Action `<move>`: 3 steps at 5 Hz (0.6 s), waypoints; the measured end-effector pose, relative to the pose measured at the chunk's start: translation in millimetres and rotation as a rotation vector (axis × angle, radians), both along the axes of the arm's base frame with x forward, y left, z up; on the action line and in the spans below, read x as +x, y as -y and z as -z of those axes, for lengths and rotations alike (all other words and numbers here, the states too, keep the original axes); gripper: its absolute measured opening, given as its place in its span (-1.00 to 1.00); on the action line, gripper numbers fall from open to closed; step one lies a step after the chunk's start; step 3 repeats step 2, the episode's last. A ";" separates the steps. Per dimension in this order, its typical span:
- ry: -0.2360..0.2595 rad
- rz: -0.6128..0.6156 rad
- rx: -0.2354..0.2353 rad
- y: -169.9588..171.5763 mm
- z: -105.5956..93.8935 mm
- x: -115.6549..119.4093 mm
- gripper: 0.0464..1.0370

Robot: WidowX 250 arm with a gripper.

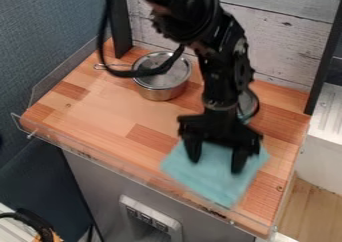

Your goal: Nettoyé la table

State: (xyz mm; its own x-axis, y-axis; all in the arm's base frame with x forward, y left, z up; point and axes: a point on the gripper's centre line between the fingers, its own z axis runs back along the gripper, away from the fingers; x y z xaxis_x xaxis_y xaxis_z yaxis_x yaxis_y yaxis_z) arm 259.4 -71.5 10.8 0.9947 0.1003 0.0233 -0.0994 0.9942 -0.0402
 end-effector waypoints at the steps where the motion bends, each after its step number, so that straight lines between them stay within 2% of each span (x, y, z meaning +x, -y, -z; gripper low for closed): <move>1: 0.142 -0.010 -0.006 -4.7 -42.8 -1.9 0.93; 2: 0.186 -0.009 -0.035 -10.7 -66.8 -6.9 0.93; 3: 0.186 -0.009 -0.035 -10.7 -66.8 -6.9 0.93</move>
